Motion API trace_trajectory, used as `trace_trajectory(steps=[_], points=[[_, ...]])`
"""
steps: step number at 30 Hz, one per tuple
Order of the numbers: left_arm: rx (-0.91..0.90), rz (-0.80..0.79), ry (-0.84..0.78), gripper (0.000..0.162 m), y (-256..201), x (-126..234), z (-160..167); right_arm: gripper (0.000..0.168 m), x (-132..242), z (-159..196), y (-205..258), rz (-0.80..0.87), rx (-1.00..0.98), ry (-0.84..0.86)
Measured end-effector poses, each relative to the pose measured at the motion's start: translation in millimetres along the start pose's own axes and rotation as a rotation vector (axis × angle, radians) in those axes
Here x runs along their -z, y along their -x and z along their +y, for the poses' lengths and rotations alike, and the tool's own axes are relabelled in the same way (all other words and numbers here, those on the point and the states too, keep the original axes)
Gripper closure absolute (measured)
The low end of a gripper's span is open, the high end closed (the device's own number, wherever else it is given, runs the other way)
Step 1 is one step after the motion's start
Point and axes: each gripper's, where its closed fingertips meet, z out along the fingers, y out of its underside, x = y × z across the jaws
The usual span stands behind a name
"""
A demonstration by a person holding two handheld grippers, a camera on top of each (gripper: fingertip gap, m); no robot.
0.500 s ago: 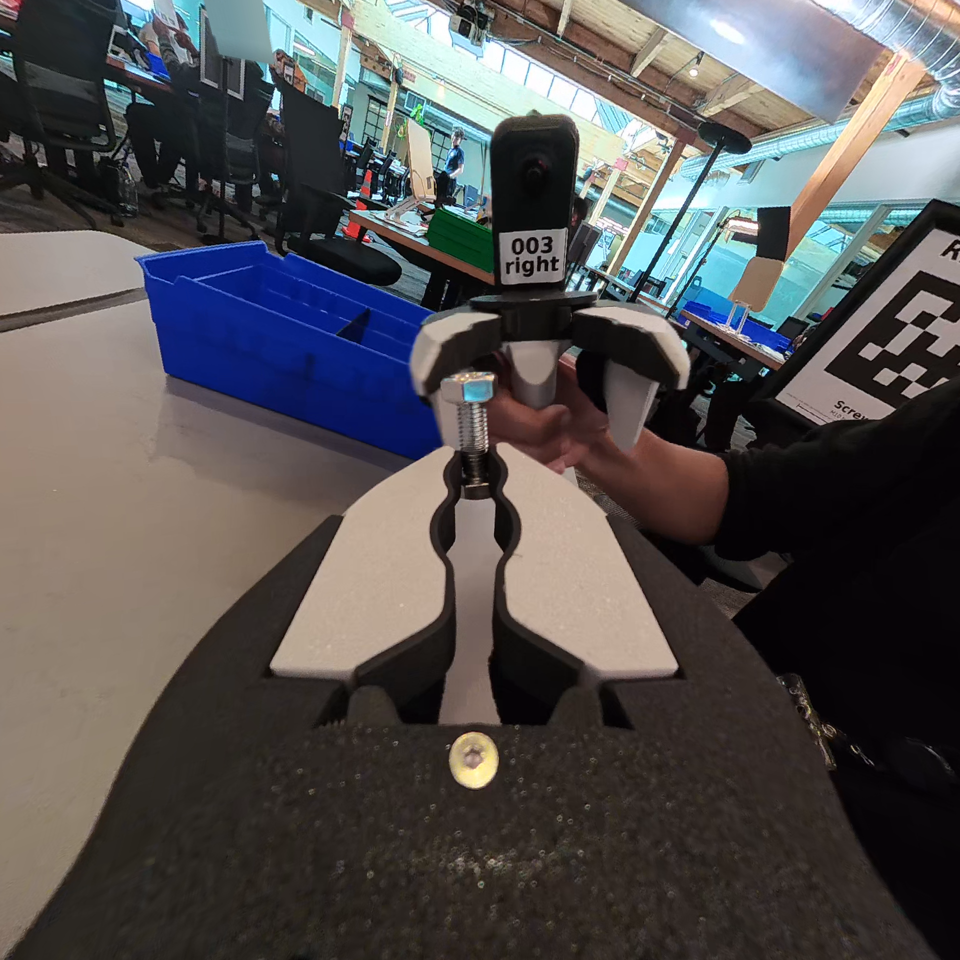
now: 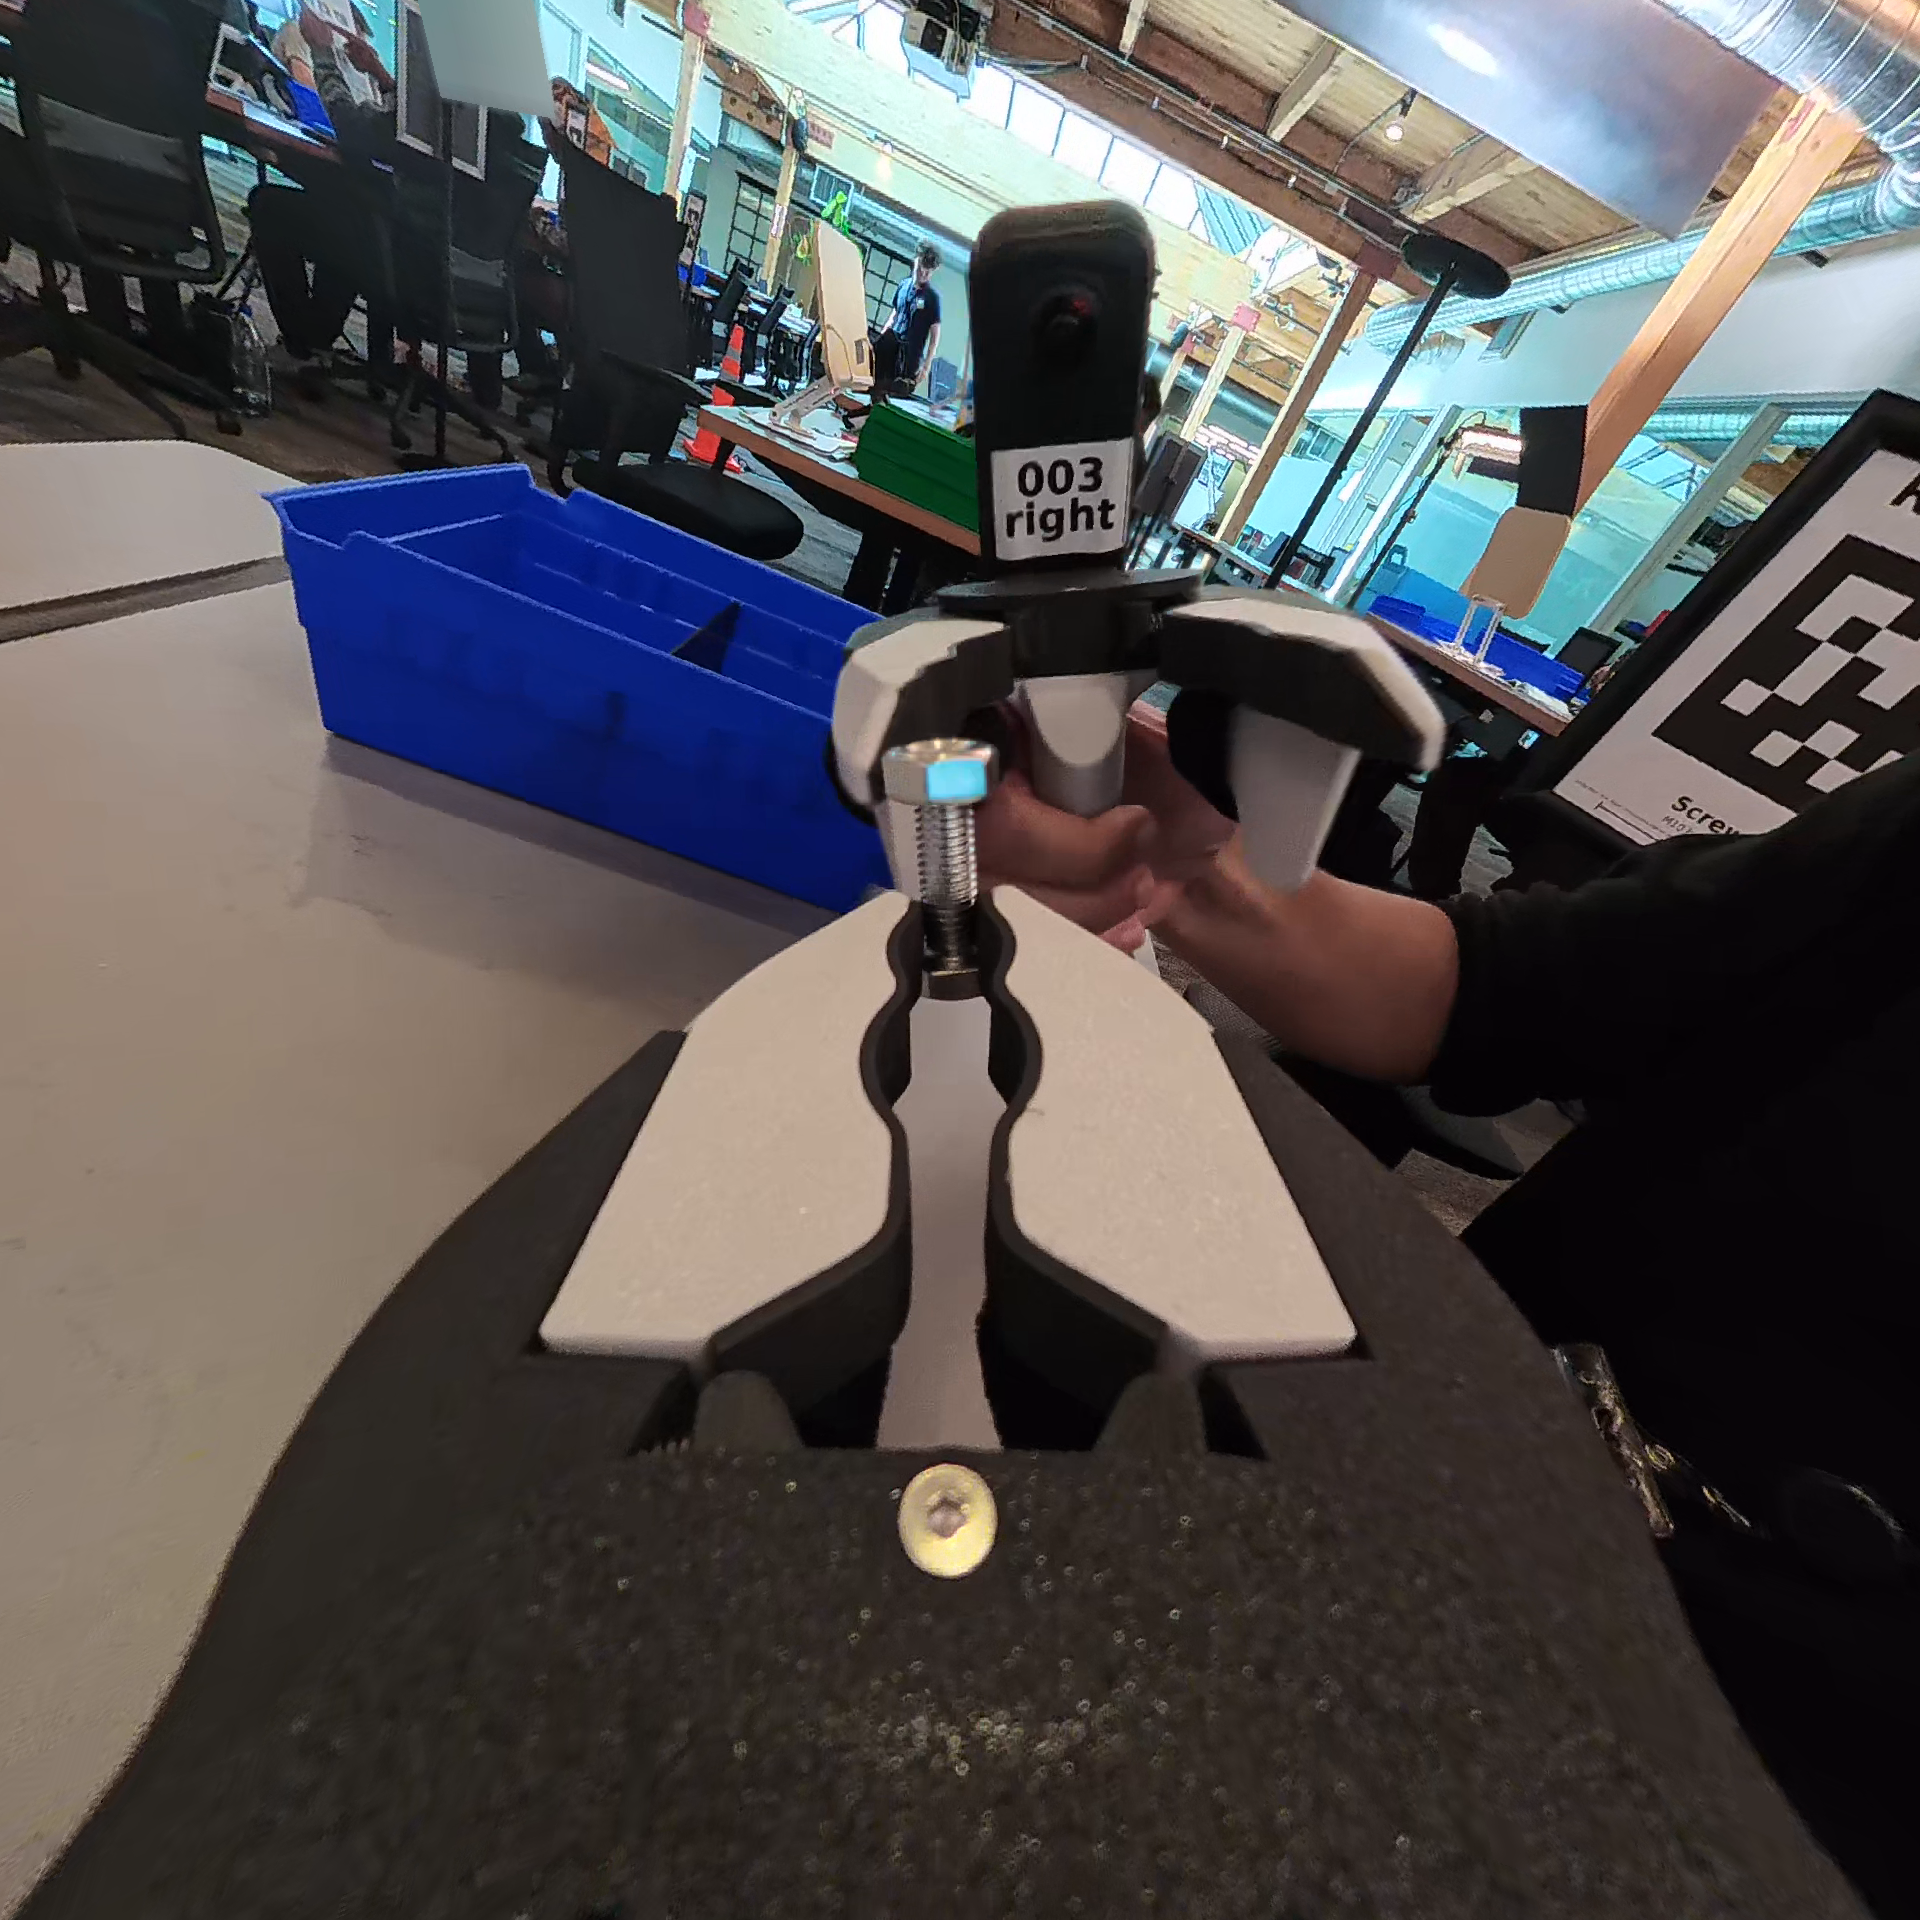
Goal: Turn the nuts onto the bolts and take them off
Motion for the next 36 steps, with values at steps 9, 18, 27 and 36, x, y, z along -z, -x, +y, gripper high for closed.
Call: trace_trajectory(steps=[9, 18, 27, 36], points=[[-0.008, 0.008, -0.003, 0.153, -3.7, -0.5, -1.6, 0.099, 8.3, 0.2, -19.2, 0.045, -0.027, -0.008], [-0.012, 0.017, 0.025, 0.153, -5.1, -4.9, 3.1, 0.136, 10.2, 7.4, -22.3, 0.038, -0.063, 0.015], [-0.02, 0.066, 0.085, 0.153, -12.3, -3.7, 10.4, 0.15, 14.8, 11.9, -19.2, 0.039, 0.096, 0.137], [-0.021, 0.117, 0.157, 0.153, -18.9, -1.8, 19.6, 0.15, 21.2, 26.5, -17.4, -0.032, 0.607, 0.727]])
